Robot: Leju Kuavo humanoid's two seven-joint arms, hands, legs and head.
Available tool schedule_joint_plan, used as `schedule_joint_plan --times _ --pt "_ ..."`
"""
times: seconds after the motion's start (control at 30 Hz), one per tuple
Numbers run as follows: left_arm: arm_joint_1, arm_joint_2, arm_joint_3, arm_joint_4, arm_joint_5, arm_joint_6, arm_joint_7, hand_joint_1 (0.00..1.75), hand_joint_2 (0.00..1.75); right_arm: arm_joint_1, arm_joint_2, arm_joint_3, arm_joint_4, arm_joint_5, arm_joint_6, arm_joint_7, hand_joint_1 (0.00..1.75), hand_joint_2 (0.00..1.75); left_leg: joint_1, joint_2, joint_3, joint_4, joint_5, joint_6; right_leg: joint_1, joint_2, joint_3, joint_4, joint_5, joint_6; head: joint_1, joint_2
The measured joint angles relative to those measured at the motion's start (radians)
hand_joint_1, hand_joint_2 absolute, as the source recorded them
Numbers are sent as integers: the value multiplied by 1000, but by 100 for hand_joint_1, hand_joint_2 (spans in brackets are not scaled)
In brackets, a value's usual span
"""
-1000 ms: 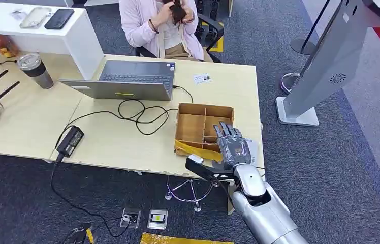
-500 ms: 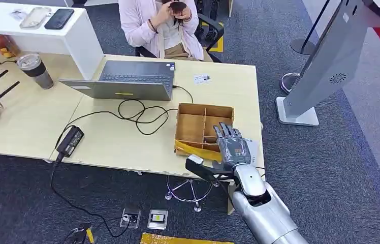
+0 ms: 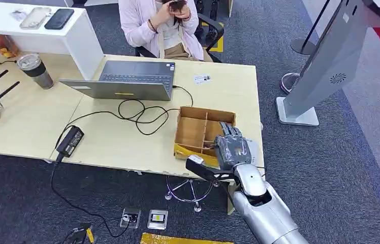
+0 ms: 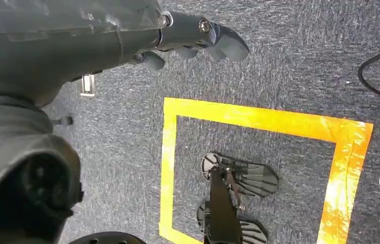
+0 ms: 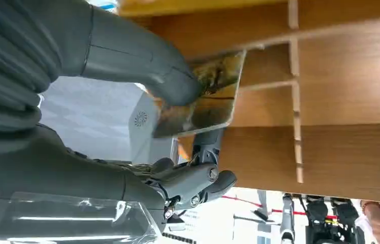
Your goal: Pass the card to the sensor for recognition and then transmit it.
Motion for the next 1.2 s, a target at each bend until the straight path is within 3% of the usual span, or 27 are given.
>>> schedule_joint_plan --times 0.67,0.83,1.0,1.2 --pt "0 1 0 0 -2 0 0 0 0 -11 -8 -2 -37 -10 32 -4 175 175 0 0 0 0 0 0 0 0 0 0 0 0 0 0" --pt "-3 2 0 0 -23 0 0 0 0 -101 -34 -29 -125 42 96 -13 175 175 0 0 0 0 0 0 0 1 0 0 1 0 0 0" --pt "-20 1 -7 0 -52 -1 0 0 0 -236 -47 -64 -165 89 113 -24 175 175 0 0 0 1 1 0 0 0 0 0 1 0 0 0" --pt "-24 0 -10 0 -57 -1 0 0 0 -259 -48 -71 -165 92 112 -29 175 175 0 0 0 1 1 0 0 0 0 0 1 0 0 0"
